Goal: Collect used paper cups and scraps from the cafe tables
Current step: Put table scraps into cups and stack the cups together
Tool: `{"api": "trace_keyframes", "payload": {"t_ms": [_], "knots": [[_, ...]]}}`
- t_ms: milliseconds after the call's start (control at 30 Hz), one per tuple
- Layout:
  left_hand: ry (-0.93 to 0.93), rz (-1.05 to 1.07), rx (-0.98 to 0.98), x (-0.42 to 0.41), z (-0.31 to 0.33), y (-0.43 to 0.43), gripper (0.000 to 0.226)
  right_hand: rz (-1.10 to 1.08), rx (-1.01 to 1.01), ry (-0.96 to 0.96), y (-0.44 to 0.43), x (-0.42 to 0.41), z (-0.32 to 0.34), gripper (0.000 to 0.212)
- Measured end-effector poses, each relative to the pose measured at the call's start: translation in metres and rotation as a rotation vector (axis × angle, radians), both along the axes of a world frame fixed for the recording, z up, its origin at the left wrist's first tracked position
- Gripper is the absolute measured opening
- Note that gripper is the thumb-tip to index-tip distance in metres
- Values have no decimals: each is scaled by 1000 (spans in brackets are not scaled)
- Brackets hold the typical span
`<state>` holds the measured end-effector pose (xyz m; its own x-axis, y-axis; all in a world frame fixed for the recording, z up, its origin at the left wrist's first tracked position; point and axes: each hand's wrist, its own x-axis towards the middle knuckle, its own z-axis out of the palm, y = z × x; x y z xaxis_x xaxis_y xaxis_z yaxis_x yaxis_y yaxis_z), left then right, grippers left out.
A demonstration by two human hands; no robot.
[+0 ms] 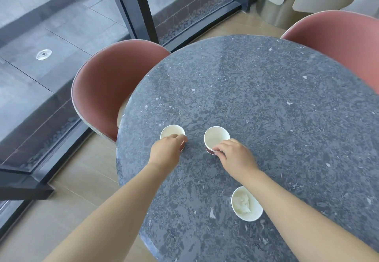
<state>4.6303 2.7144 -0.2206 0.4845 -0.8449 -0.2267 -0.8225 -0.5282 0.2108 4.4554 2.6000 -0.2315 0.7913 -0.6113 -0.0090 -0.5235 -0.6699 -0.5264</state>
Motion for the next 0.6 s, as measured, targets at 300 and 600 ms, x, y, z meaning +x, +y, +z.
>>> {"api": "trace_keyframes", "payload": {"t_ms": [300, 600], "knots": [[67, -130, -5, -44, -1, 1, 45, -34, -9, 37, -3, -37, 2, 14], [92, -195, -8, -109, -2, -2, 43, -95, -4, 79, -3, -118, 4, 12]]}}
